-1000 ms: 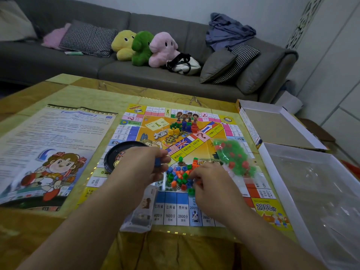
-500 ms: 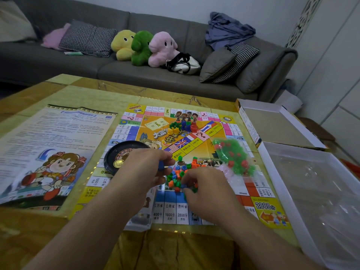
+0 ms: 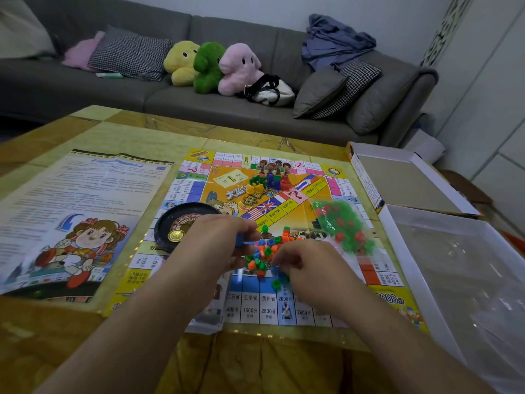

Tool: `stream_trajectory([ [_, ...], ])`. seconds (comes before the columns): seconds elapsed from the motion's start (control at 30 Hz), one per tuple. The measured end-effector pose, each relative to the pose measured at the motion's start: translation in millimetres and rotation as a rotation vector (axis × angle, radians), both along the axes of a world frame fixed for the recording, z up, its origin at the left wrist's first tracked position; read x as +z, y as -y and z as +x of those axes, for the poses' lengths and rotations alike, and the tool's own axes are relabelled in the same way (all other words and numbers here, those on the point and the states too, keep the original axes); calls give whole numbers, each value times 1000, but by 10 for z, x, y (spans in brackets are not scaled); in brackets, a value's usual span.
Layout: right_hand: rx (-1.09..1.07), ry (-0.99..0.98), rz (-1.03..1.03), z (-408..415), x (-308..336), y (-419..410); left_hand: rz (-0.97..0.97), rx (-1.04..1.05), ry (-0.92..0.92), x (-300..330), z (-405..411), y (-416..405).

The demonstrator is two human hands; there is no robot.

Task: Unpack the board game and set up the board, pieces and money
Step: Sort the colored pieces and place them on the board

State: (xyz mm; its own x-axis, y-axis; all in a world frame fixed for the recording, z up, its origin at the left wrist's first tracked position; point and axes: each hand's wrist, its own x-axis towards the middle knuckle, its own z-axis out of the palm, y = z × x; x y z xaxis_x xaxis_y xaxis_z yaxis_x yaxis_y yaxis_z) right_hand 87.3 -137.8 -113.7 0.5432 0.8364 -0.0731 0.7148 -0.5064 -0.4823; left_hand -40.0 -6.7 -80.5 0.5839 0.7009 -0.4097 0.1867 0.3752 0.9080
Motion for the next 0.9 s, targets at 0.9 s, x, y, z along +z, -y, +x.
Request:
stream_trajectory([
  [0.9, -62, -255, 588, 18, 387, 351, 378, -355, 60, -7, -79, 309],
])
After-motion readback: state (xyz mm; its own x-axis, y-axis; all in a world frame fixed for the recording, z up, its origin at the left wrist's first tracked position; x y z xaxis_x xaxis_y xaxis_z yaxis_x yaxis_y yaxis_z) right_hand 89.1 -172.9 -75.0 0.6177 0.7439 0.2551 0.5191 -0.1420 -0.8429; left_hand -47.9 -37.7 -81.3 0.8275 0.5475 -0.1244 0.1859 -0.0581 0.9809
